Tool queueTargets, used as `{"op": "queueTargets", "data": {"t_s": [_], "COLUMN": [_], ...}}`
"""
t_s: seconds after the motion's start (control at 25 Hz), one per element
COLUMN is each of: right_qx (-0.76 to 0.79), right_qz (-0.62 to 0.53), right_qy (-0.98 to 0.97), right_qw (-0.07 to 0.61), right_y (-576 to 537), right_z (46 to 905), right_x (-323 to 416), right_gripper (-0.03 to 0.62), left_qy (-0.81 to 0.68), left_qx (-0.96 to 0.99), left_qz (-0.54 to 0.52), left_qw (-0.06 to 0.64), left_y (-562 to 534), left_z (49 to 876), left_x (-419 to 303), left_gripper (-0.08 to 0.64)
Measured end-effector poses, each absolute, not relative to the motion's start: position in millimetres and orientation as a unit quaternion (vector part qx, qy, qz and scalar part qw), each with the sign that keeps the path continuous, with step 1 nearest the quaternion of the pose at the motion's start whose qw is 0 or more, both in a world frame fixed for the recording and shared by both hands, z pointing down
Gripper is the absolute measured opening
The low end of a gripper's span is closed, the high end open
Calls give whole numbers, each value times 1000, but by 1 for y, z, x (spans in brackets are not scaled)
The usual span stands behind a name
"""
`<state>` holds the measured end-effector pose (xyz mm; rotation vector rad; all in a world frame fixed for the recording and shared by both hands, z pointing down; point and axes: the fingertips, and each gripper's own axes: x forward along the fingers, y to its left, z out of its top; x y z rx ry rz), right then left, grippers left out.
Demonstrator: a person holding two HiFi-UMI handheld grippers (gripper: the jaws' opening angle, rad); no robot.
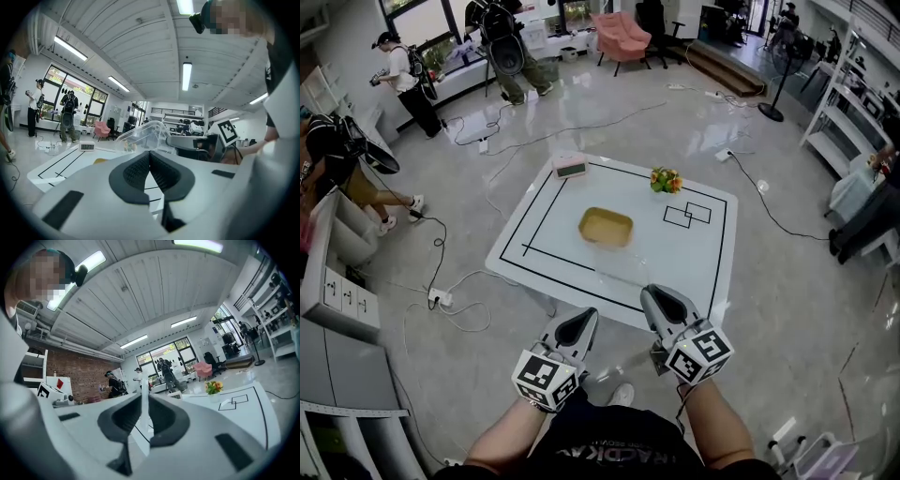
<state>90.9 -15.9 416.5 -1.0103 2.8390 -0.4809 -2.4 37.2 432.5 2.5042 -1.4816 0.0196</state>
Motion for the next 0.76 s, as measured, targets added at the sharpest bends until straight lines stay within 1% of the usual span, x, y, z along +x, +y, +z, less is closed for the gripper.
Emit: {"op": "queueTargets", "data": {"t_s": [0.76], "right_qx": [-337], "right_qz": [-153], "right_qy": [926], "right_qw": [69], "right_y": [-10], "right_z": [407], "right_x": [101], "right_gripper": [46], "left_qy": [-497], "left_qx": [862], "left_qz": [17], "left_qw": [98], "left_y": [42], "left_z": [422], "left_x": [9], "left_gripper": [3]}}
